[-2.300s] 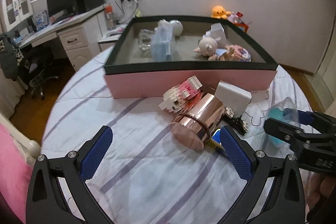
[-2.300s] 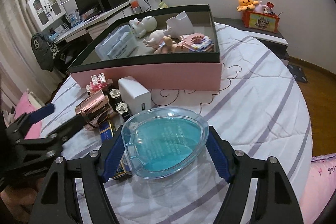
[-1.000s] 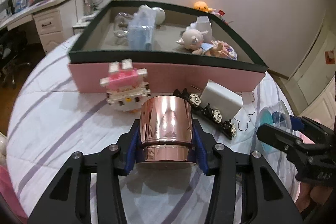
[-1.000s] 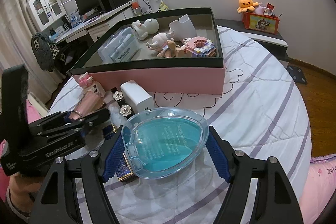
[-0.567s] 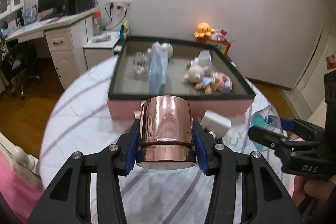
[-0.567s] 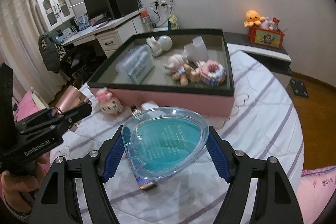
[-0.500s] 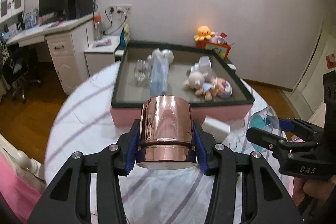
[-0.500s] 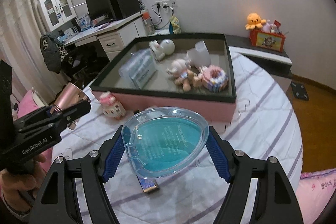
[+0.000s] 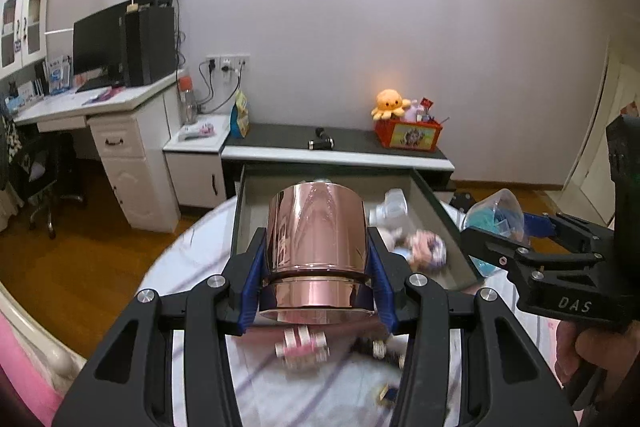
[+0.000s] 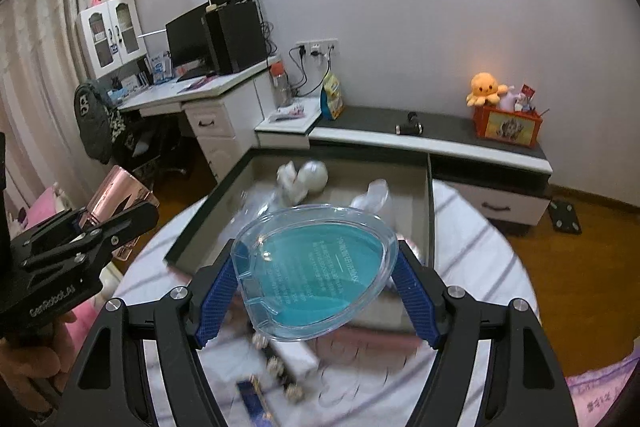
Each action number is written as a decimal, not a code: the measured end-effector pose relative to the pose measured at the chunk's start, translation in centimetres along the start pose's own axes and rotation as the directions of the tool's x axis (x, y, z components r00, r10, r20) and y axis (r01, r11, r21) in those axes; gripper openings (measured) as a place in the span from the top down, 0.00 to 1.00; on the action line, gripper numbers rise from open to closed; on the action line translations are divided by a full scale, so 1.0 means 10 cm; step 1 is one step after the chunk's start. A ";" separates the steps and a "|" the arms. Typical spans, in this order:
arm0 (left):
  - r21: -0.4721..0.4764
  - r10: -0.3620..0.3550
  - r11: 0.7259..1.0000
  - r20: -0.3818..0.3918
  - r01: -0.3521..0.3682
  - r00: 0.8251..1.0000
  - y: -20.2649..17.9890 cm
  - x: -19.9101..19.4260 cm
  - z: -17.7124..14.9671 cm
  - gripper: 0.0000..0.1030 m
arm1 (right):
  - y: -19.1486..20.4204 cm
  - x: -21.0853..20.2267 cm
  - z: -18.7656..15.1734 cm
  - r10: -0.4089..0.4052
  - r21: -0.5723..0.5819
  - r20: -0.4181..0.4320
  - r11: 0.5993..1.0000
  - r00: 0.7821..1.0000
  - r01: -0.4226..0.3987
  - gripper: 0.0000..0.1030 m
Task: Organize rigid objects
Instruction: 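Lower the copper cup and blue case into the pink box and open both grippers, then withdraw both grippers from the box toward the remaining items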
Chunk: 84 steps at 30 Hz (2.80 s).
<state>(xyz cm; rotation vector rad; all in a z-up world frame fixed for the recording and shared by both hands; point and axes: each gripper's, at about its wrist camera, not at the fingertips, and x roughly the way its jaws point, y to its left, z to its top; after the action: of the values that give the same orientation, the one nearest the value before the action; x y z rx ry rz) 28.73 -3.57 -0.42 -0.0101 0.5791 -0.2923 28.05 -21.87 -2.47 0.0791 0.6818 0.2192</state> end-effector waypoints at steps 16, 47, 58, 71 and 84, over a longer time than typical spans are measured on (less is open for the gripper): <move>-0.006 -0.030 1.000 -0.125 0.030 0.992 0.20 1.34 0.48 0.54 | -0.29 1.16 0.51 -0.038 0.004 -0.129 0.999 0.991 0.038 0.27; -0.032 0.160 0.987 0.037 -0.159 0.986 0.28 0.05 0.08 0.00 | -0.07 0.26 0.18 -0.028 0.093 -0.002 0.995 1.000 0.028 0.00; -0.032 0.199 0.980 0.086 -0.197 0.976 0.11 -0.61 -0.23 0.00 | 0.07 -0.53 -0.14 -0.066 0.096 0.091 0.994 0.994 0.057 0.00; -0.042 0.249 0.969 0.135 -0.245 0.959 -0.07 -1.15 -0.61 0.00 | 0.12 -1.12 -0.62 -0.108 0.109 0.139 0.990 0.984 0.093 0.00; -0.044 0.251 0.968 0.133 -0.247 0.959 -0.12 -1.24 -0.70 0.00 | 0.18 -1.14 -0.73 -0.087 0.098 0.122 0.992 0.989 0.075 0.00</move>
<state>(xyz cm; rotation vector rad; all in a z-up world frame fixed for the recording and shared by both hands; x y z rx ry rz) 14.71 -0.81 0.45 0.0169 0.4415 -0.0376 14.57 -22.66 -0.84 0.1528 0.5684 0.1035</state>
